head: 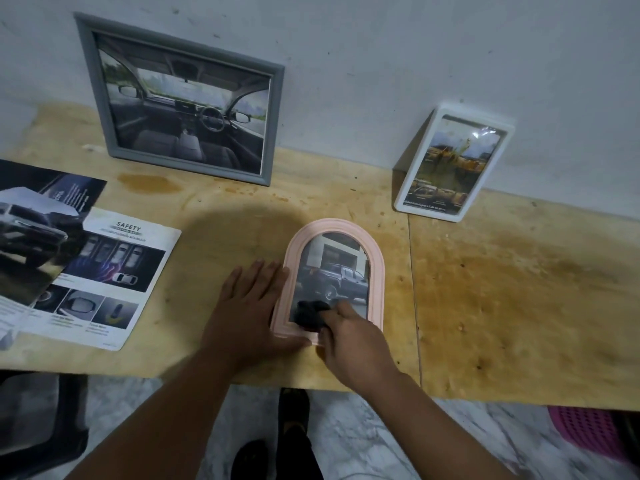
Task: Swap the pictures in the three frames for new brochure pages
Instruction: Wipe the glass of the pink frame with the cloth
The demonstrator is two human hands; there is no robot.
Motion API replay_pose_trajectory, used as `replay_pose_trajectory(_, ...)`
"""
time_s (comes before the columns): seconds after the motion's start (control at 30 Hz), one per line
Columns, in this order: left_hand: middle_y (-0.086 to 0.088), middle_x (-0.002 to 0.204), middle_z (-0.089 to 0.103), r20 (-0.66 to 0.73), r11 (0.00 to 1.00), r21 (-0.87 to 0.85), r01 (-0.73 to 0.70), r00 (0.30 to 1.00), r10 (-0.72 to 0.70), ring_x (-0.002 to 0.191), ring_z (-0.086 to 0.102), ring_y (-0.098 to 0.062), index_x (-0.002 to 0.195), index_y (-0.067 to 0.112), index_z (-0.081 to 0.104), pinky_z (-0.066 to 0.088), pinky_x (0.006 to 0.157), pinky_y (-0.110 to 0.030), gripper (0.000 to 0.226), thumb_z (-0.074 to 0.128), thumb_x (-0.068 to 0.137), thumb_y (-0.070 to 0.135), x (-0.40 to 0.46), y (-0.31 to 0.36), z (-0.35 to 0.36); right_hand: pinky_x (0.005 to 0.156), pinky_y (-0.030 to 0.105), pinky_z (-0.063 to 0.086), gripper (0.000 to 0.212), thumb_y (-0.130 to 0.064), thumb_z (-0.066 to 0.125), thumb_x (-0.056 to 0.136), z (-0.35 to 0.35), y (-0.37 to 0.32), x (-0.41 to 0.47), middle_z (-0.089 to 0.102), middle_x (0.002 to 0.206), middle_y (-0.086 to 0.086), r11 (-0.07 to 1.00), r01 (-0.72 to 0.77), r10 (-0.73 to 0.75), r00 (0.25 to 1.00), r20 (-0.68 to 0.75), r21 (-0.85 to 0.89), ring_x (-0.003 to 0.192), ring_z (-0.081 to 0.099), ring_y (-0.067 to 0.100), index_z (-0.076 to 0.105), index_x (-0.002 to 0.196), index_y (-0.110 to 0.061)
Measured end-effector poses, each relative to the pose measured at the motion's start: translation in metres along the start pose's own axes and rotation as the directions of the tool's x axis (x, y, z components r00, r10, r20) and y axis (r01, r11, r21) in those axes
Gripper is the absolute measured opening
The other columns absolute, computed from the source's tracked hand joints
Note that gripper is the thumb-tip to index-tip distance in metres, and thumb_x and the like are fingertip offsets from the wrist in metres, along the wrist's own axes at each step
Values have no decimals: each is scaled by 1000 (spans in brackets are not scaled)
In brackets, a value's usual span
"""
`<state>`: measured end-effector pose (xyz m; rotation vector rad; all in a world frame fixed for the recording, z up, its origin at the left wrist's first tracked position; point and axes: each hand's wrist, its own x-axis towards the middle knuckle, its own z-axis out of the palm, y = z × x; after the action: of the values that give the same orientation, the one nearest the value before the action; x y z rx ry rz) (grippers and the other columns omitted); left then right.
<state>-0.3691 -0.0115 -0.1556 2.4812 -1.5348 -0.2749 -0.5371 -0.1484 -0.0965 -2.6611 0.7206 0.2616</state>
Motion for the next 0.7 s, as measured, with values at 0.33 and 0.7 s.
replay_pose_trajectory(0.33,-5,171,24,-18,1000,5,-6,1000,6,160,13,-25,163,18,27,16,126,-57,125,38,71,102,0,-2,1,73,40,54,33,-26,47,101,-52,50,76,56,116,8,974,-225,225,958,-175,24,90,65,32,65,127,-20)
replay_pose_trajectory(0.7,-6,169,28,-44,1000,-1,-20,999,20,158,19,-27,162,17,31,19,125,-58,122,41,73,100,-1,-1,2,60,35,54,34,-26,52,97,-5,12,37,56,114,3,999,45,-44,991,-126,2,75,65,27,63,128,-20)
